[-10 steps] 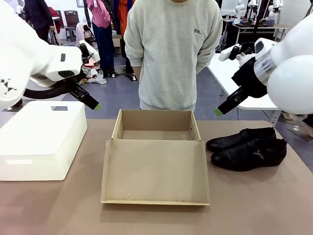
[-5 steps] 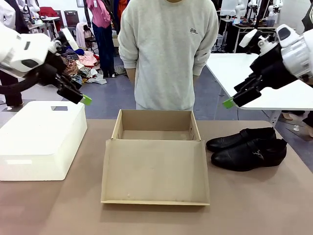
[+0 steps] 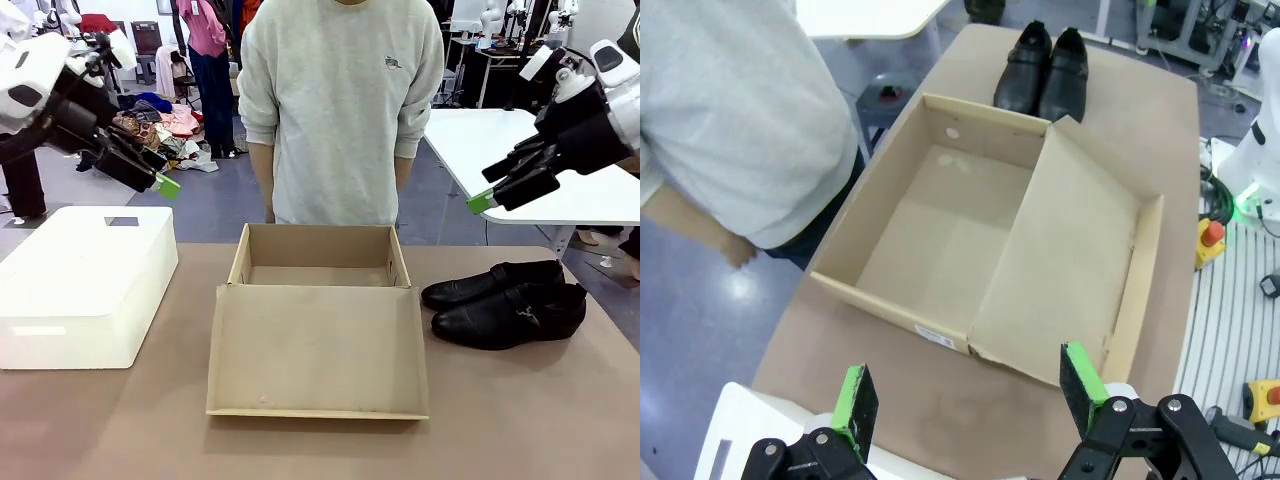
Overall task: Pack the shoes into the box.
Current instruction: Place one shoe of the Shoes into the Shoes Box.
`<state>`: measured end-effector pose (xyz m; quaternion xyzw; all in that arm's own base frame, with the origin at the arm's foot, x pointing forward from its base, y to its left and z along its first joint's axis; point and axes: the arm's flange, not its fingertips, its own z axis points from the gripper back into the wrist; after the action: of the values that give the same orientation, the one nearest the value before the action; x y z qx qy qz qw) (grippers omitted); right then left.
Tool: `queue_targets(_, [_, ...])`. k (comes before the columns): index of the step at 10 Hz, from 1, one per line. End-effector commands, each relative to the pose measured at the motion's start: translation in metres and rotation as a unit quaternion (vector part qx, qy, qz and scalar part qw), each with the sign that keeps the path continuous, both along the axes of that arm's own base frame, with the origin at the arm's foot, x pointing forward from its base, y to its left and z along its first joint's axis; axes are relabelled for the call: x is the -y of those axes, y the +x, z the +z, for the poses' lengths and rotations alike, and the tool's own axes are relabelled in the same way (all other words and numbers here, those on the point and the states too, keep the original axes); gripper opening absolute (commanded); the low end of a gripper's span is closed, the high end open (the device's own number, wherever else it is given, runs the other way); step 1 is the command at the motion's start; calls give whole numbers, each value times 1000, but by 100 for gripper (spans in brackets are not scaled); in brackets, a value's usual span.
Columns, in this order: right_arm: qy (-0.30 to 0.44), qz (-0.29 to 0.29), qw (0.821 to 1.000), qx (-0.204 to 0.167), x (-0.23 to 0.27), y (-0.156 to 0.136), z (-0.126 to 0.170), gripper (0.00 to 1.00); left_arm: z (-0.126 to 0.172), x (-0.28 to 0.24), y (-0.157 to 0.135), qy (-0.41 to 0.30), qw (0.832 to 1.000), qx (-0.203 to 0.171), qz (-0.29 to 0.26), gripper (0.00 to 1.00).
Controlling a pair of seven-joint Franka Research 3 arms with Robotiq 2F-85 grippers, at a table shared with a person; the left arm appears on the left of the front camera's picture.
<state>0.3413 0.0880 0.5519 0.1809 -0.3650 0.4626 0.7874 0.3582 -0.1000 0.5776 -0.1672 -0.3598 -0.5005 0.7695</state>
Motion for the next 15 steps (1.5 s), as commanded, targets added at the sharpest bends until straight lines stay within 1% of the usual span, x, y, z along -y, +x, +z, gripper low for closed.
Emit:
queue_targets(1, [21,27,999,7,4,5,7,100,6,-3,3,-6,1000,10,-8,96])
queue_targets(4, [22,32,999,11,3,3,9,100,9,-4,2,-7,1000,15,-8,96])
queue_targets(5, [20,32,999,11,3,3,9,100,8,-4,3,-6,1000,10,-5,96])
queue_targets(6, [19,27,999,8,2,2,9,100,6,-5,5,1,1000,-3,2,96])
queue_targets(7, [16,16,1000,7,0,0,9,100,9,-3,0,-5,1000,12,5,96])
queue_targets(12, [16,16,1000,7,0,0,9,100,9,-3,0,-5,1000,12,5,96])
queue_targets(13, [13,9,1000,6,0,-1,10,100,9,-3,0,-5,1000,12,5,96])
queue_targets(15, [-25,43,999,7,3,9,24,100,9,-3,0,-5,1000,12,5,96])
